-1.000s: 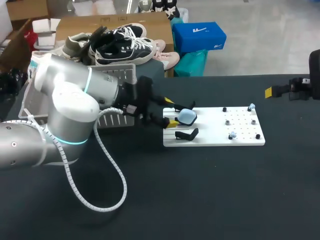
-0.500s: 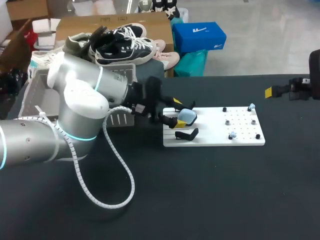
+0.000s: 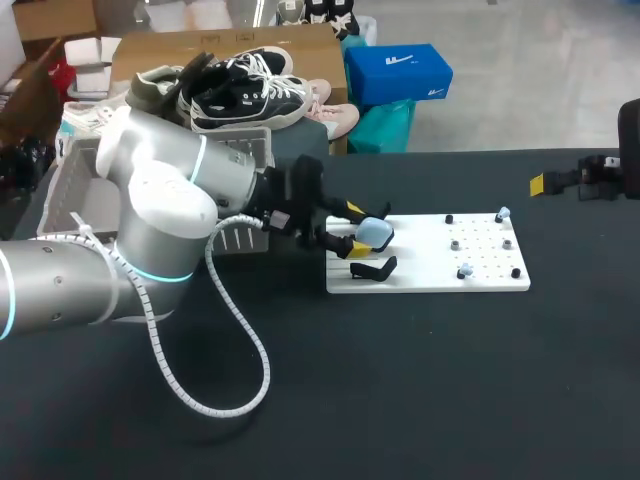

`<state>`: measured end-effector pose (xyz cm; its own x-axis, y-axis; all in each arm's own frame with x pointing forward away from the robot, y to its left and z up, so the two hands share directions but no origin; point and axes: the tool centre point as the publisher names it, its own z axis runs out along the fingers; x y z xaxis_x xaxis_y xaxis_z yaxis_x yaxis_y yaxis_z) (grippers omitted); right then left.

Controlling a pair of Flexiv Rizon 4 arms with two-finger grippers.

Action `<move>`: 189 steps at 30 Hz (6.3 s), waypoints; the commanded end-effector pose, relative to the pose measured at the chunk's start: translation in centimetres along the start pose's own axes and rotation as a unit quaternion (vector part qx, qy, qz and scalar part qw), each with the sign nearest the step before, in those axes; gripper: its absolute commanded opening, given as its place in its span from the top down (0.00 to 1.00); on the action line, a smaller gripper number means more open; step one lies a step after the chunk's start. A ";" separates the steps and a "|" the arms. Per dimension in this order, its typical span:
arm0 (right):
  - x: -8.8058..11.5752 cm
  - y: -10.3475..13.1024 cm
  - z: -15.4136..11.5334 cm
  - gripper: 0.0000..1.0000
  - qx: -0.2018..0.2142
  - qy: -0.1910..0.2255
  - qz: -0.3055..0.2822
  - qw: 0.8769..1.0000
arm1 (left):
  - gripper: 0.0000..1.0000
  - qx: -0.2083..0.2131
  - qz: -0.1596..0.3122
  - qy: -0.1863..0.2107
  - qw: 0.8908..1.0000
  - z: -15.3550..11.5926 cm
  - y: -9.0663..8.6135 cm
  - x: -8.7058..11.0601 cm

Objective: Pick up each earbud case from the left stands, insert the matching earbuds, close the lid, and place the case in the box.

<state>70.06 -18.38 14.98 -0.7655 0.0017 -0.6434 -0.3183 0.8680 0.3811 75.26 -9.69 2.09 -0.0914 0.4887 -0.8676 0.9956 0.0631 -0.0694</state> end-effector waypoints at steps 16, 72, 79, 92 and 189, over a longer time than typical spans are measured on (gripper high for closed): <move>0.0 -0.1 0.0 0.00 -0.001 0.000 0.000 1.000 | 0.29 0.008 -0.005 0.003 1.000 0.6 0.6 0.2; 0.0 -0.1 0.0 0.00 -0.001 0.000 0.000 1.000 | 1.00 0.028 0.007 -0.004 1.000 0.5 -0.1 0.1; 0.0 -0.1 0.0 0.00 -0.001 0.000 0.000 1.000 | 1.00 0.009 -0.036 -0.033 0.999 -0.2 -0.2 -1.1; -0.7 1.0 1.3 0.00 -0.024 0.007 -0.021 0.999 | 1.00 -0.027 -0.024 -0.035 0.999 1.1 -1.5 -4.4; -0.8 3.1 6.1 0.00 -0.060 0.038 -0.073 0.995 | 1.00 -0.047 0.115 -0.175 0.977 2.3 -3.1 -10.6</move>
<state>74.28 -12.12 12.57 -0.7496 -0.1687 -0.6400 -0.4958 0.7836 0.3742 73.95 -17.18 10.66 0.1555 0.1891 -0.9696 0.9876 -0.0086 0.1567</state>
